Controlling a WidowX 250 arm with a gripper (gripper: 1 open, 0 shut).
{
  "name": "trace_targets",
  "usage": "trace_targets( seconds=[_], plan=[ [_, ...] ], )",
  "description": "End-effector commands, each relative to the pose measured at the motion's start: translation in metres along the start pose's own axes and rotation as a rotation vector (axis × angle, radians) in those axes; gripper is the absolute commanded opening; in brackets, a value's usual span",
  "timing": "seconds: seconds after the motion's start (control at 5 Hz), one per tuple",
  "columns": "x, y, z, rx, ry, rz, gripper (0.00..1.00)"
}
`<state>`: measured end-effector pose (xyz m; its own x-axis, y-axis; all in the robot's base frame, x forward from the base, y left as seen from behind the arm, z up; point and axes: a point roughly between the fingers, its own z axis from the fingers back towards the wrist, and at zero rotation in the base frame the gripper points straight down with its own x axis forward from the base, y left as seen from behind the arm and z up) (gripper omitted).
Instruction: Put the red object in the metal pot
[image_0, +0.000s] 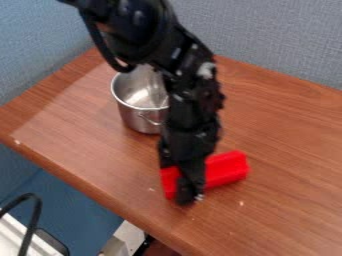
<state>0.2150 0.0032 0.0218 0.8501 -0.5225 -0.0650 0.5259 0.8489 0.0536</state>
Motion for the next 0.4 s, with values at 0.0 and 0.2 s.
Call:
trace_targets(
  seconds=[0.0,0.2],
  plan=[
    [0.0057,0.0023,0.0086,0.037,-0.038,0.028,0.00],
    [0.0033,0.0045,0.0100,0.056,-0.026,0.073,0.00]
  ],
)
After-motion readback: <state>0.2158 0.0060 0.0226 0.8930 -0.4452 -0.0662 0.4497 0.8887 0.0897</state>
